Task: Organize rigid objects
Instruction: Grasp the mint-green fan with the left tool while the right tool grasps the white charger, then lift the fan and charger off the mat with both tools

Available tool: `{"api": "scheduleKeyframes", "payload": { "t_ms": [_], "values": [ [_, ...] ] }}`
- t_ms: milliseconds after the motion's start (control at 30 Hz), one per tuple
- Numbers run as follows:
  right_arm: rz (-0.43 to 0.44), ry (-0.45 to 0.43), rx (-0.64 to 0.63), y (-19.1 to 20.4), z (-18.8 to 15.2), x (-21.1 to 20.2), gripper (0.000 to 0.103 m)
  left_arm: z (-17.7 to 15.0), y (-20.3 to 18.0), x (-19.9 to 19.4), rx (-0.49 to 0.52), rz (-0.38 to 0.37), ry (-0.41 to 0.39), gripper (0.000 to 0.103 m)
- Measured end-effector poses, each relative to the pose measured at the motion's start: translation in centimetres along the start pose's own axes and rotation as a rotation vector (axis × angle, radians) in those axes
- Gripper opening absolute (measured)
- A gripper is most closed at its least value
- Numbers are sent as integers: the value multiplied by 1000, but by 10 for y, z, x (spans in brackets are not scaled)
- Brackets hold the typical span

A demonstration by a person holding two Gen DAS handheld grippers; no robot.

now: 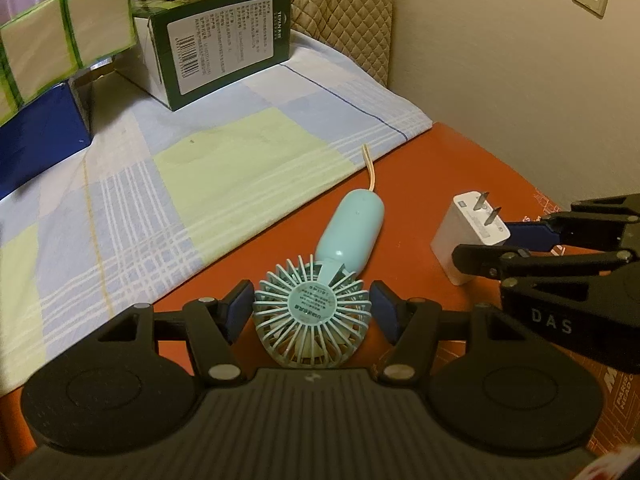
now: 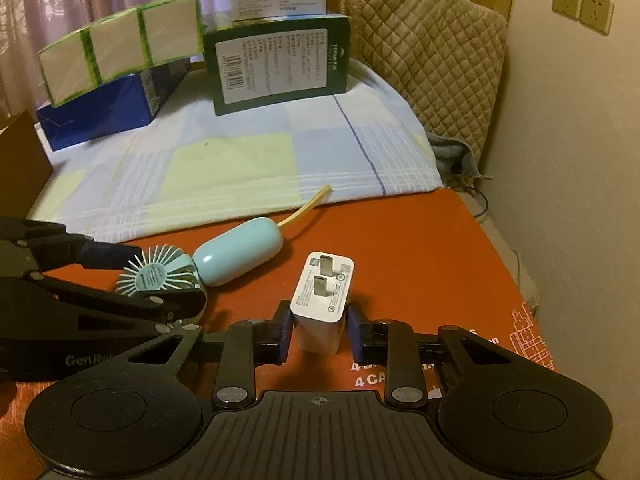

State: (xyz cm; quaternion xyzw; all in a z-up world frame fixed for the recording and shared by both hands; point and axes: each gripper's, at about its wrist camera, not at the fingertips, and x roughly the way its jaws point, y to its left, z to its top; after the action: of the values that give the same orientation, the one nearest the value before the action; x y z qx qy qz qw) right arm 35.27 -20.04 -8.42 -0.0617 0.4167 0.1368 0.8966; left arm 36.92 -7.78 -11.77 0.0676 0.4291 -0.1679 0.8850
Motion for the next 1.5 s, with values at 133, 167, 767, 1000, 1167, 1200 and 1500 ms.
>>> {"api": "scheduleKeyframes", "payload": {
  "t_ms": [133, 167, 767, 1000, 1167, 1200, 1500],
  "values": [
    [20, 0, -18, 0, -6, -5, 23, -6, 1, -6, -20, 16, 9, 60],
    [28, 1, -24, 1, -9, -7, 23, -9, 1, -8, -25, 21, 10, 60],
    [280, 3, -240, 49, -59, -48, 23, -89, 18, -83, -204, 157, 28, 60],
    [328, 11, -287, 65, -68, -54, 23, -103, 25, -96, -274, 153, 57, 60],
    [323, 15, -297, 70, -69, -56, 23, -106, 25, -93, -277, 158, 69, 60],
    [320, 13, -305, 71, -69, -56, 23, -107, 25, -92, -274, 161, 69, 60],
    [298, 28, -308, 78, -64, -50, 26, -104, 25, -85, -255, 180, 59, 60]
  ]
}}
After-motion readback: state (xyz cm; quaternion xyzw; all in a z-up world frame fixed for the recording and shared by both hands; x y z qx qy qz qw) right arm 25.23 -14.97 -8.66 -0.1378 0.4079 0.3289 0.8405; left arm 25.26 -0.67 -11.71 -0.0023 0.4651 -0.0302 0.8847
